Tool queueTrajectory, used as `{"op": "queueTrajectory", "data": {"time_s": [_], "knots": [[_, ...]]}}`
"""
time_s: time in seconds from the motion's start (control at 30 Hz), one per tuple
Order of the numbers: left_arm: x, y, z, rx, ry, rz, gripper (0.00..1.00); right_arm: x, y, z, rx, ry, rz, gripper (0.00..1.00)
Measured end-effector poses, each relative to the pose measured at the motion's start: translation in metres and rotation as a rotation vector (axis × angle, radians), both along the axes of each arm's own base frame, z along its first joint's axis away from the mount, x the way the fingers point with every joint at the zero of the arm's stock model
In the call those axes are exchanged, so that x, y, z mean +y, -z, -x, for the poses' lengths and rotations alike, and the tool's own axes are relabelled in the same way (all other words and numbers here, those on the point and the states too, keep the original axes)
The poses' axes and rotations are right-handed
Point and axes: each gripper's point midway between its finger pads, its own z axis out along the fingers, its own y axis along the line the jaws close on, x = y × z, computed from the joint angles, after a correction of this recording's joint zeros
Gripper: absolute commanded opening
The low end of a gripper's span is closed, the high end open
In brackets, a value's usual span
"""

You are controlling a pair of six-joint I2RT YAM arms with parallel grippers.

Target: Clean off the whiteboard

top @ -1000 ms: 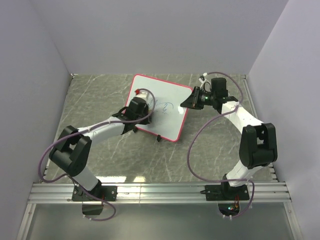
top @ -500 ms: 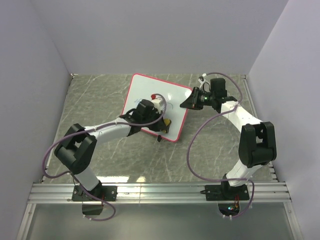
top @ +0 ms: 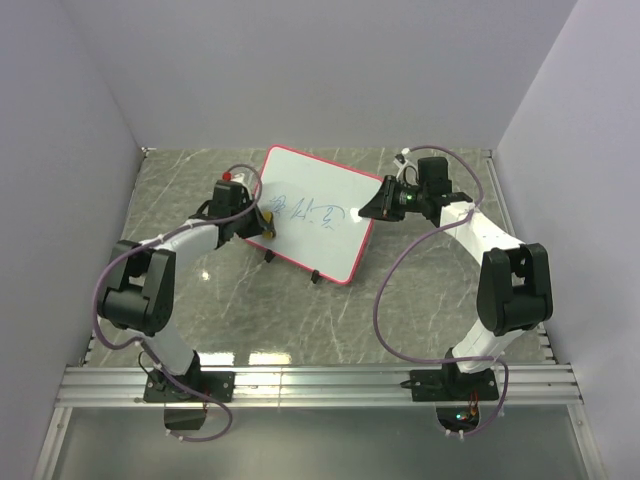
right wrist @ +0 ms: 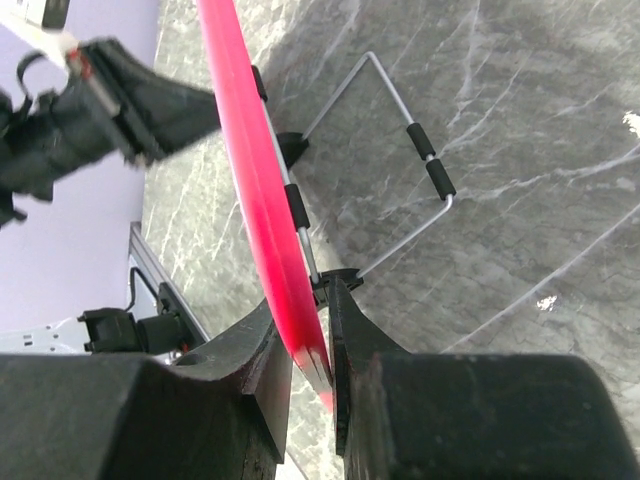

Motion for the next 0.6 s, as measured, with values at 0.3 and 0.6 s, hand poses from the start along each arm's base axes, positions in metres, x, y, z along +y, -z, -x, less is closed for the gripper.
{"op": "queueTrajectory", "data": {"time_s": [0.3,0.6], "knots": [[0.060,0.017,-0.032,0.044,-0.165,-0.048,0.00,0.002,0.000,0.004,0.020,-0.008,0.002,0.00],[0.042,0.010,-0.043,0.010,-0.079,-0.097,0.00,0.002,0.002,0.006,0.032,-0.010,0.002,0.00]]}}
